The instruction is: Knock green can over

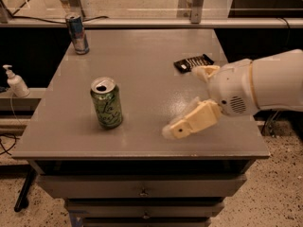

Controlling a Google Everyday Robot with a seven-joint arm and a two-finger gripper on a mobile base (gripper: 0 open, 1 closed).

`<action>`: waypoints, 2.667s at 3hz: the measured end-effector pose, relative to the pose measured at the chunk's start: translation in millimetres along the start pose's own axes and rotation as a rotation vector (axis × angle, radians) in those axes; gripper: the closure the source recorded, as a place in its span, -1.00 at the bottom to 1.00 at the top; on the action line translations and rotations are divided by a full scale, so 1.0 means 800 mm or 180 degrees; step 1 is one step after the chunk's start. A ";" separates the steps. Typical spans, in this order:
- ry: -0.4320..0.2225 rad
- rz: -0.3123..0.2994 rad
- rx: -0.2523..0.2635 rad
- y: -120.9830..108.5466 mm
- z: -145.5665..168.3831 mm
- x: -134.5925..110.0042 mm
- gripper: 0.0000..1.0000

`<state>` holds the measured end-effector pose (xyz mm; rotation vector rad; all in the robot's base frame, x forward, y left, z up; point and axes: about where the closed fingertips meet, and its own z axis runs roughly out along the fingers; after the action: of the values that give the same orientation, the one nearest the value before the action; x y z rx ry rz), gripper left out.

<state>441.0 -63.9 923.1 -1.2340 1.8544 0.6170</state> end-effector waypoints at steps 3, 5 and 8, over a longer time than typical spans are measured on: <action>-0.0326 0.0016 -0.0023 0.012 0.032 -0.020 -1.00; -0.0748 -0.0065 -0.0134 0.030 0.145 -0.018 -1.00; -0.1044 0.0366 -0.0068 -0.008 0.238 -0.072 -1.00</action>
Offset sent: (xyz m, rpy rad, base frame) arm -0.0002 0.0216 0.0162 0.0723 -0.0111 0.0066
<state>525.4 106.9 865.8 -0.9769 1.6525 0.8499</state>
